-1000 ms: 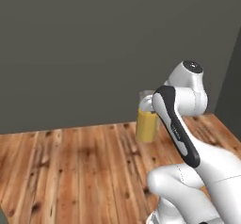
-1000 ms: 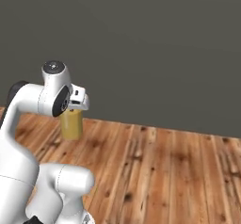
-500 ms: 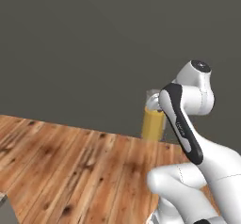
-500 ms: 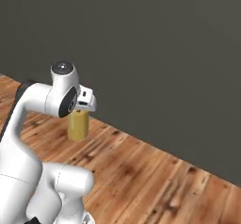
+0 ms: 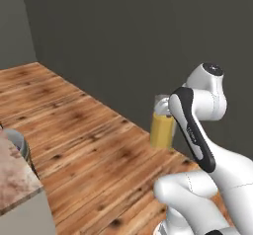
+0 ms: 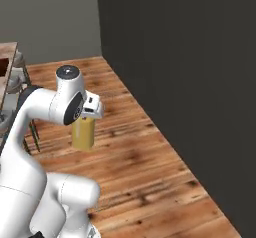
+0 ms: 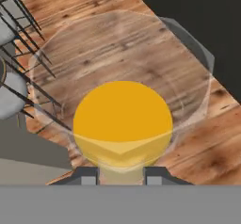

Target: There is a tray on the dining counter. Grab the cup, mug, and pitcher and place them on the tray. The pitcher may be placed next to the tray if it cannot fit the tray.

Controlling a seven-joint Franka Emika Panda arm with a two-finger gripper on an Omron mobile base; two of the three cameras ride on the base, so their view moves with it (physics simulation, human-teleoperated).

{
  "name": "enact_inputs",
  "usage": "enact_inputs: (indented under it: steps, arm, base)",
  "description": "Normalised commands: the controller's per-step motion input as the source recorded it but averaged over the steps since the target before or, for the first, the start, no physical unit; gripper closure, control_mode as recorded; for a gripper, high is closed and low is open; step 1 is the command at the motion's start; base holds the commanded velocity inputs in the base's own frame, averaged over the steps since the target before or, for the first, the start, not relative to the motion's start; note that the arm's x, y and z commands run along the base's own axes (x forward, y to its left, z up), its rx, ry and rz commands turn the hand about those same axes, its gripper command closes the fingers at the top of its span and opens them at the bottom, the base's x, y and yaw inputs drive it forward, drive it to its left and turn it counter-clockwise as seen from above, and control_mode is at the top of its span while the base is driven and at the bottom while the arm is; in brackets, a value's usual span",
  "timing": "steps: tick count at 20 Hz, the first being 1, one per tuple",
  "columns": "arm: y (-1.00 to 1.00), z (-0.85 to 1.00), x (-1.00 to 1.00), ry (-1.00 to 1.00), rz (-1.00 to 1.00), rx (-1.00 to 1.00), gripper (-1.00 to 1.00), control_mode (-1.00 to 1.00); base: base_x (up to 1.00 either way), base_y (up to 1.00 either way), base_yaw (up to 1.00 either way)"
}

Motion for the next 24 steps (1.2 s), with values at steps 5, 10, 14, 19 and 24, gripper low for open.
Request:
enact_inputs:
  steps: [5,10,14,19,24]
  arm:
    - [0.00,0.00,0.00,0.00,0.00,0.00,1.00,1.00]
    - [0.00,0.00,0.00,0.00,0.00,0.00,1.00,1.00]
    - [0.00,0.00,0.00,0.00,0.00,0.00,1.00,1.00]
    - [0.00,0.00,0.00,0.00,0.00,0.00,1.00,1.00]
    - [0.00,0.00,0.00,0.00,0.00,0.00,1.00,1.00]
  base:
    - [0.84,-0.29,0.89]
    - [0.89,-0.67,0.70]
    - [0.71,-1.00,0.56]
    - [0.63,-1.00,0.54]
    - [0.86,-0.93,0.53]
